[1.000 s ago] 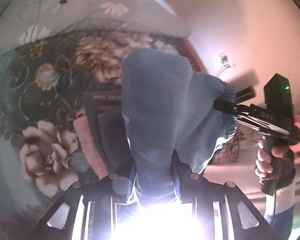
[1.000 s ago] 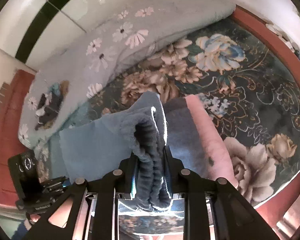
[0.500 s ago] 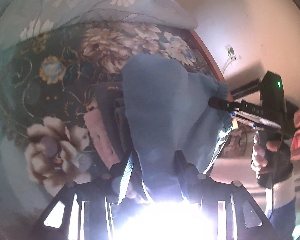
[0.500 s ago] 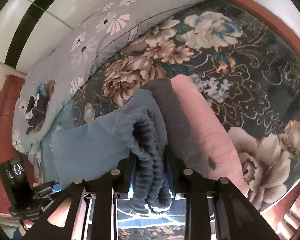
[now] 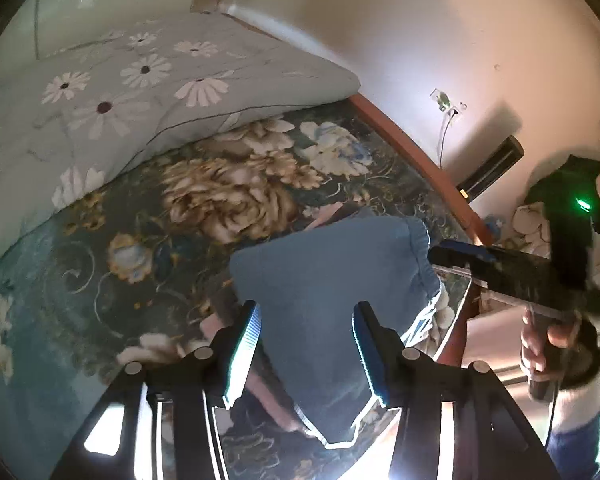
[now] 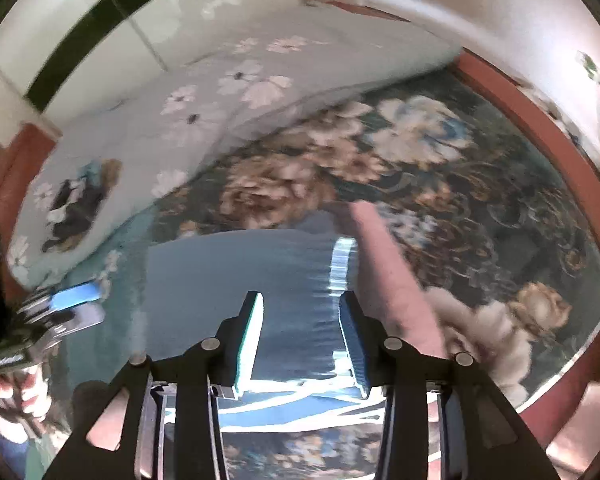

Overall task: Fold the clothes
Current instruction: 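Lift the folded sweatpants with both grippers and carry them onto the pink clothes stack, then open both grippers to release the sweatpants on the stack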

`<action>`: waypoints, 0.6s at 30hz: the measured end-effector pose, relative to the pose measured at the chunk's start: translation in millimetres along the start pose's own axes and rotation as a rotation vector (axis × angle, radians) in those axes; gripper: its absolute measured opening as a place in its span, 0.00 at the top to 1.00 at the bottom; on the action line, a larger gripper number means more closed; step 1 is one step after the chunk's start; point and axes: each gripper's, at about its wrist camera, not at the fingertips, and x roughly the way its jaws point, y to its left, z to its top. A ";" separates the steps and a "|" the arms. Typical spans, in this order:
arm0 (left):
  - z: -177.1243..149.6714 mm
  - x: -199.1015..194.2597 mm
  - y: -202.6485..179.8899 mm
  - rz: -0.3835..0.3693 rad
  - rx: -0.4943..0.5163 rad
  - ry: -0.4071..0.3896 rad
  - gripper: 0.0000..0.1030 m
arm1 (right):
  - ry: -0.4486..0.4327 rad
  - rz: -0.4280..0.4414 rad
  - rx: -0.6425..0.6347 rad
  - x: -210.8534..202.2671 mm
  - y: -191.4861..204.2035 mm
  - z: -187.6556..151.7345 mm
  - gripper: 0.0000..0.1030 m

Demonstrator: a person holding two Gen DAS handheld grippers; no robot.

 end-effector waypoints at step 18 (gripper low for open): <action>-27.9 65.7 10.3 0.023 -0.041 0.080 0.49 | 0.001 0.039 0.105 30.1 -24.2 -45.4 0.60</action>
